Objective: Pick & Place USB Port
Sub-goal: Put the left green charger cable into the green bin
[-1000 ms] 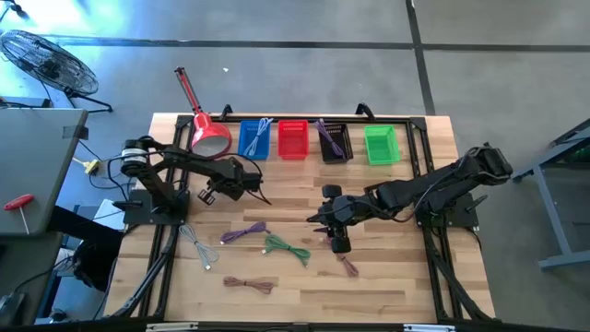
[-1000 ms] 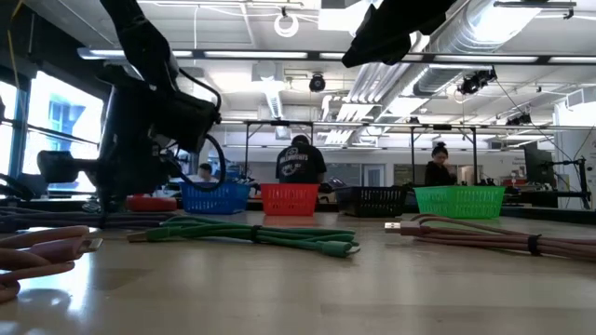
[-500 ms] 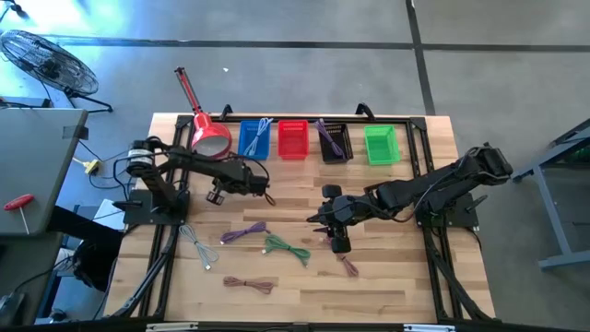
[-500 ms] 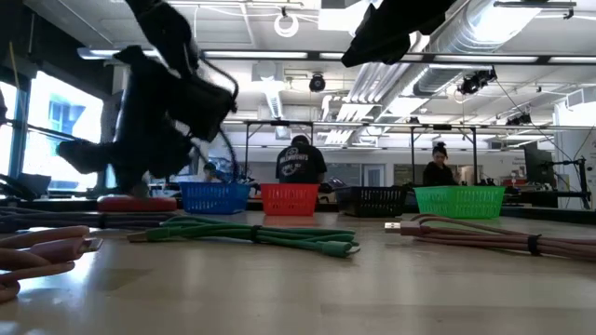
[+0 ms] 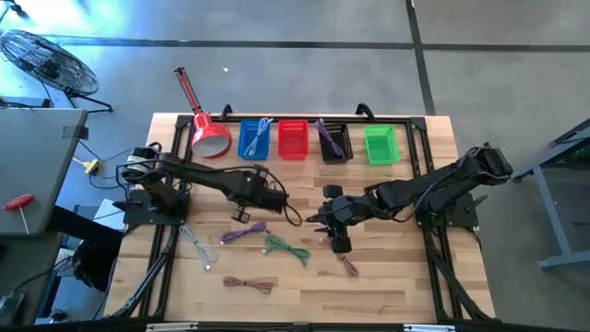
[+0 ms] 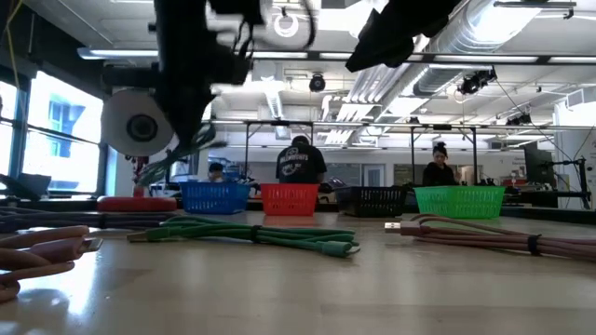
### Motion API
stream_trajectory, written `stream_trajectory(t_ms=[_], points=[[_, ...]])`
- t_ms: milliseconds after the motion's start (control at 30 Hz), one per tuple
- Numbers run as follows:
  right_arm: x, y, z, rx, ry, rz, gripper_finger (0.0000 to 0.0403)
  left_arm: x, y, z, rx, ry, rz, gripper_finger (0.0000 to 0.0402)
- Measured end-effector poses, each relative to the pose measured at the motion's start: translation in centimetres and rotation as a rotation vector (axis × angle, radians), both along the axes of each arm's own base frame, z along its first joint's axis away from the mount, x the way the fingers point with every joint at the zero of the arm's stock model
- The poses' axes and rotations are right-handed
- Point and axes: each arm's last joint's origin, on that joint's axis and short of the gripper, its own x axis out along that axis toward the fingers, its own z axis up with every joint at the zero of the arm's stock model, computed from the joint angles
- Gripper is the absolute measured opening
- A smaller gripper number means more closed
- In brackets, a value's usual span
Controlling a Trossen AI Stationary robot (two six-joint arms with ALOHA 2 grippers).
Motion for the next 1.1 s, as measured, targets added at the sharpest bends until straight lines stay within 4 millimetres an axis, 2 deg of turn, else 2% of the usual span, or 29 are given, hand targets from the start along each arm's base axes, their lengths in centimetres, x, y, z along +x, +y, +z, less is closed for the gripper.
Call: stream_trajectory(t_ms=[167, 267, 533, 767, 967, 1100], points=[[-0.4, 0.3, -0.3, 0.023, 0.052, -0.012, 0.0142, 0.8, -2.7, 2.8, -0.071, -0.112, -0.032, 0.0], [-0.7, 0.9, -0.4, 0.019, 0.061, 0.009, 0.0142, 1.1, -3.5, 4.6, -0.061, -0.21, 0.0, 0.0], [-1.2, 2.6, -0.4, -0.021, 0.048, 0.028, 0.0142, 0.9, -3.3, 10.3, -0.113, -0.58, 0.083, 0.0], [-1.5, 3.4, -0.3, -0.133, 0.005, -0.037, 0.0142, 0.4, -3.6, 14.7, -0.306, -0.865, -0.076, 0.0], [-1.1, 3.5, 0.7, -0.335, -0.16, -0.209, 0.0142, 0.8, -3.9, 16.1, -0.365, -0.978, -0.185, 0.0], [-1.2, 3.2, 1.5, -0.478, -0.26, -0.454, 0.0142, 0.8, -3.9, 16.1, -0.356, -0.975, -0.198, 0.0]])
